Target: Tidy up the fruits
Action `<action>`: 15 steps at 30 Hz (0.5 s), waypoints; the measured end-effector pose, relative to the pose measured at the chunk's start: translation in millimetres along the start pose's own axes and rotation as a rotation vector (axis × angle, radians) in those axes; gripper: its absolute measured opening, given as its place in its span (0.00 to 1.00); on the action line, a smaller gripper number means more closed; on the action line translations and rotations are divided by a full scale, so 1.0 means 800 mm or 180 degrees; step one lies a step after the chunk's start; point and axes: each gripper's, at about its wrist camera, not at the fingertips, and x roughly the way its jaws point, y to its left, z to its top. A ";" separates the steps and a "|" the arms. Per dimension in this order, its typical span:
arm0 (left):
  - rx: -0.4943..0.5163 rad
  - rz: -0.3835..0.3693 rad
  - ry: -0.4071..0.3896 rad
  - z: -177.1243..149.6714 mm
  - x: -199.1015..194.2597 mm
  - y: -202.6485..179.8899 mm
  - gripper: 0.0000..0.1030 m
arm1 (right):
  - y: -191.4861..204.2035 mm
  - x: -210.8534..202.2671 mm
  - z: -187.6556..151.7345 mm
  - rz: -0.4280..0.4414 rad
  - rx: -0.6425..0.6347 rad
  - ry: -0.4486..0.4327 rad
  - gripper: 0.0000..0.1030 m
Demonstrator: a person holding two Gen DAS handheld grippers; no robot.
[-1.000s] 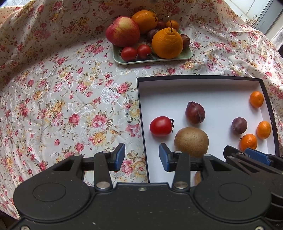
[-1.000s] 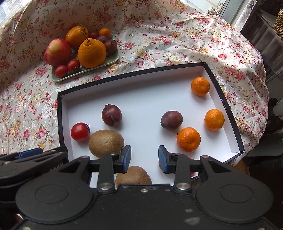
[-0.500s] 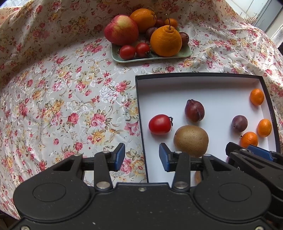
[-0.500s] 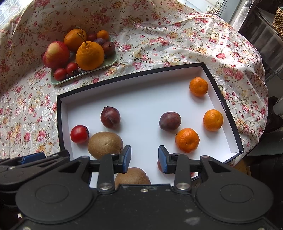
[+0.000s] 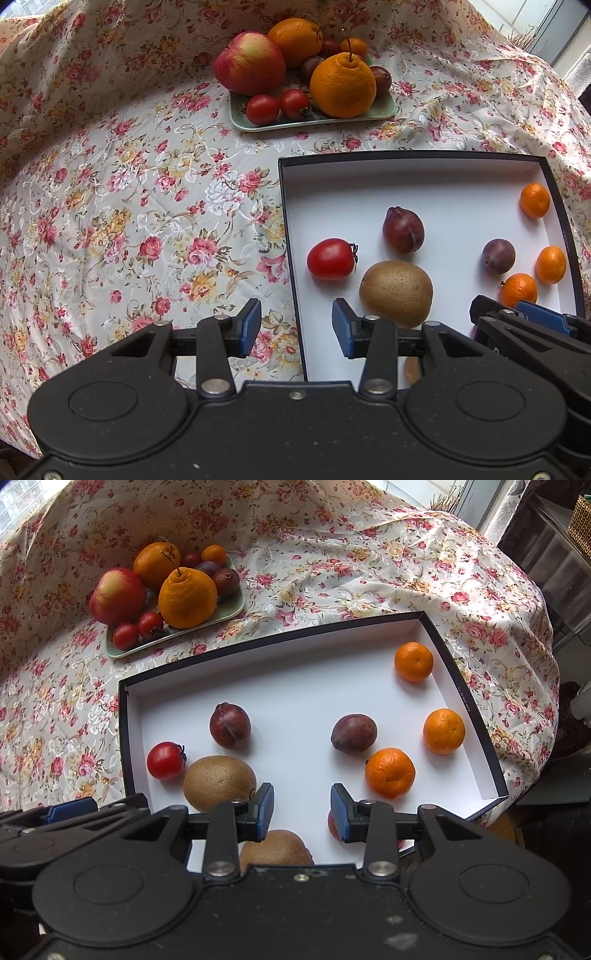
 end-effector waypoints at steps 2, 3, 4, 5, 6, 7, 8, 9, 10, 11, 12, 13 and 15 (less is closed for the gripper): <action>-0.0004 0.0000 0.0001 0.000 0.000 0.000 0.50 | 0.000 0.000 0.000 0.0000 0.0002 0.0004 0.36; -0.0002 0.0000 0.0001 0.000 0.000 0.000 0.50 | 0.000 0.000 0.000 0.0003 0.0006 0.0001 0.36; -0.0002 0.0000 0.0001 0.000 0.000 0.000 0.50 | 0.000 0.000 0.000 0.0004 0.0009 -0.0003 0.36; -0.0002 0.0001 0.0001 0.000 0.000 0.000 0.50 | 0.000 0.000 0.000 0.0005 0.0011 -0.0006 0.36; -0.0001 0.0001 0.0002 0.000 0.000 0.000 0.50 | 0.000 0.000 -0.001 0.0003 0.0012 -0.0008 0.36; -0.0003 0.0000 0.0004 0.000 0.000 0.000 0.50 | 0.000 0.000 -0.001 0.0003 0.0011 -0.0006 0.36; -0.0003 -0.0003 0.0006 0.000 0.000 0.000 0.50 | 0.000 -0.001 -0.001 0.0004 0.0011 -0.0003 0.36; -0.0002 -0.0004 0.0007 0.000 0.000 0.000 0.50 | 0.000 -0.001 -0.001 0.0004 0.0012 -0.0003 0.36; -0.0003 -0.0002 0.0007 0.000 0.000 0.000 0.50 | 0.000 -0.001 -0.001 0.0003 0.0013 -0.0004 0.36; -0.0003 -0.0001 0.0005 0.000 0.000 0.000 0.50 | -0.001 -0.001 -0.001 0.0001 0.0015 -0.0006 0.36; -0.0002 0.0001 0.0004 0.000 0.000 0.000 0.50 | -0.001 -0.001 -0.001 0.0001 0.0016 -0.0007 0.36; -0.0003 -0.0002 0.0006 0.000 0.001 0.000 0.50 | -0.001 -0.001 0.000 0.0003 0.0015 -0.0007 0.36; -0.0004 -0.0001 0.0006 0.001 0.001 -0.001 0.50 | -0.001 -0.001 -0.001 0.0003 0.0017 -0.0007 0.36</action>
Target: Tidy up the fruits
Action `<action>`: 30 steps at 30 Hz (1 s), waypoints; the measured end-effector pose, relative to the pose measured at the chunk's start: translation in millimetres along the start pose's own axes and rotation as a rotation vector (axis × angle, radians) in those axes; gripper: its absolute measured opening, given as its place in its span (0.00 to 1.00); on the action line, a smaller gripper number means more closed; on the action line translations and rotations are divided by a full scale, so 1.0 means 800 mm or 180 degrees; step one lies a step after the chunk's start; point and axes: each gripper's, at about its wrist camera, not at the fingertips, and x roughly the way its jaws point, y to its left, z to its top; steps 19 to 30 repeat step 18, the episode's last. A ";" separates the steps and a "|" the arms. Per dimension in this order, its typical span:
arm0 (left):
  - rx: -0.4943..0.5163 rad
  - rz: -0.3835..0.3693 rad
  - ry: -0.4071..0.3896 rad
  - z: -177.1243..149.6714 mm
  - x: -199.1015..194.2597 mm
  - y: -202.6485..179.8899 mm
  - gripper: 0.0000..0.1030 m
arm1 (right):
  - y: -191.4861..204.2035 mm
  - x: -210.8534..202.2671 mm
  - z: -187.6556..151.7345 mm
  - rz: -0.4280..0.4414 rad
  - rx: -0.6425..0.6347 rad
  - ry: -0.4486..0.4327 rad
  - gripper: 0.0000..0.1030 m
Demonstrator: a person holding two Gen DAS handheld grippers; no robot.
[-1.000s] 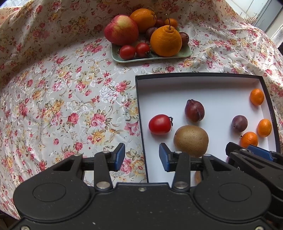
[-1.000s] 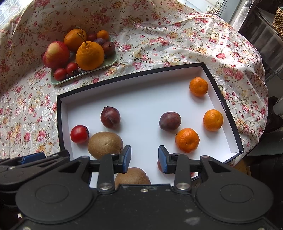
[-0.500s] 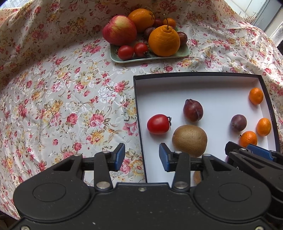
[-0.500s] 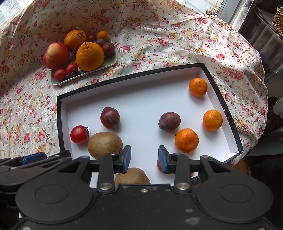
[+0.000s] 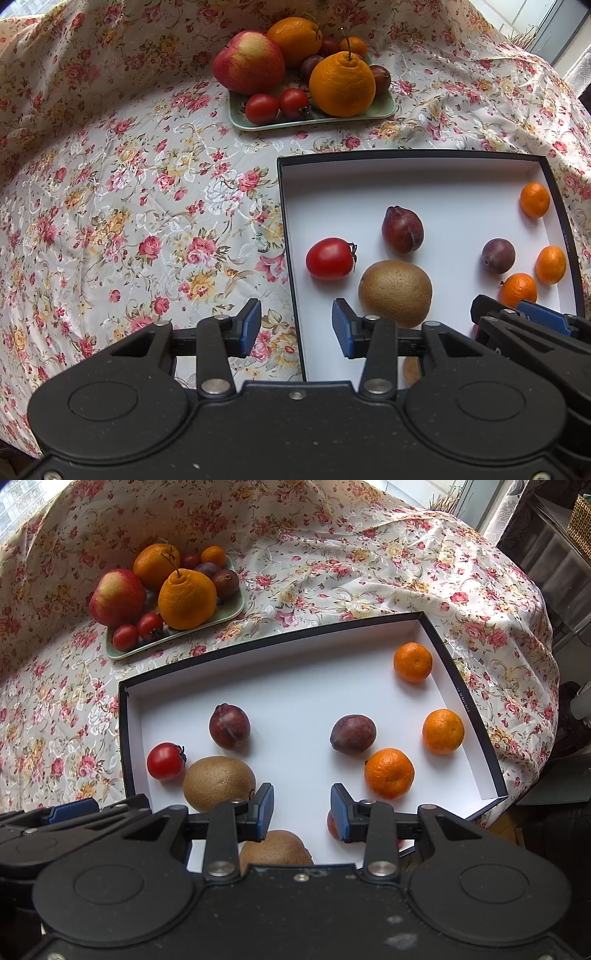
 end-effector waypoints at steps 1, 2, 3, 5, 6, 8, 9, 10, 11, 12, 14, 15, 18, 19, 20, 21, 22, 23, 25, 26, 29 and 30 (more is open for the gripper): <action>-0.0001 0.0000 0.0001 0.000 0.000 0.000 0.50 | 0.000 0.000 0.000 -0.0001 -0.0002 0.0002 0.36; -0.0002 -0.0001 0.0002 0.000 0.000 0.000 0.50 | 0.000 0.000 0.000 -0.0001 -0.0002 0.0003 0.36; -0.0001 -0.0001 0.0002 0.000 0.000 0.000 0.50 | 0.000 0.000 0.000 0.0002 -0.0001 -0.0002 0.36; 0.0000 -0.0001 0.0003 0.001 0.000 0.000 0.50 | 0.000 0.000 0.000 0.0000 -0.0001 -0.0001 0.36; -0.0001 -0.0001 0.0003 0.001 0.000 0.000 0.50 | 0.000 0.000 0.000 0.0000 -0.0001 0.0000 0.36; -0.0002 -0.0005 0.0009 0.000 0.001 0.000 0.50 | 0.000 0.000 0.000 -0.0001 0.0002 0.0002 0.36; -0.0004 -0.0007 0.0011 0.000 0.000 0.000 0.50 | 0.000 0.000 0.000 0.0001 -0.0001 -0.0001 0.36; -0.0001 -0.0008 0.0014 0.000 0.001 0.000 0.50 | 0.000 0.000 0.000 0.0000 0.0000 -0.0002 0.36; 0.0000 -0.0007 0.0012 0.000 0.001 0.000 0.50 | 0.000 0.000 0.000 0.0000 -0.0003 -0.0001 0.36; -0.0002 -0.0004 0.0011 0.000 0.001 0.000 0.50 | 0.000 0.000 0.000 0.0002 -0.0006 0.0000 0.36; 0.0002 0.0002 0.0009 0.000 0.002 -0.001 0.50 | 0.000 0.000 0.000 0.0000 -0.0005 0.0003 0.36; 0.0001 0.0002 0.0008 0.000 0.002 -0.001 0.50 | 0.000 0.000 0.000 0.0003 -0.0005 0.0000 0.36; 0.0005 -0.0002 0.0006 0.000 0.002 -0.001 0.50 | -0.001 -0.001 0.000 -0.0001 -0.0003 0.0004 0.36; 0.0005 -0.0002 0.0006 0.000 0.002 -0.001 0.50 | -0.001 -0.001 0.000 -0.0001 -0.0003 0.0004 0.36; 0.0005 -0.0002 0.0006 0.000 0.002 -0.001 0.50 | -0.001 -0.001 0.000 -0.0001 -0.0003 0.0004 0.36; 0.0005 -0.0002 0.0006 0.000 0.002 -0.001 0.50 | -0.001 -0.001 0.000 -0.0001 -0.0003 0.0004 0.36; 0.0005 -0.0002 0.0006 0.000 0.002 -0.001 0.50 | -0.001 -0.001 0.000 -0.0001 -0.0003 0.0004 0.36; 0.0005 -0.0002 0.0006 0.000 0.002 -0.001 0.50 | -0.001 -0.001 0.000 -0.0001 -0.0003 0.0004 0.36; 0.0005 -0.0002 0.0006 0.000 0.002 -0.001 0.50 | -0.001 -0.001 0.000 -0.0001 -0.0003 0.0004 0.36; 0.0005 -0.0002 0.0006 0.000 0.002 -0.001 0.50 | -0.001 -0.001 0.000 -0.0001 -0.0003 0.0004 0.36; 0.0005 -0.0002 0.0006 0.000 0.002 -0.001 0.50 | -0.001 -0.001 0.000 -0.0001 -0.0003 0.0004 0.36; 0.0005 -0.0002 0.0006 0.000 0.002 -0.001 0.50 | -0.001 -0.001 0.000 -0.0001 -0.0003 0.0004 0.36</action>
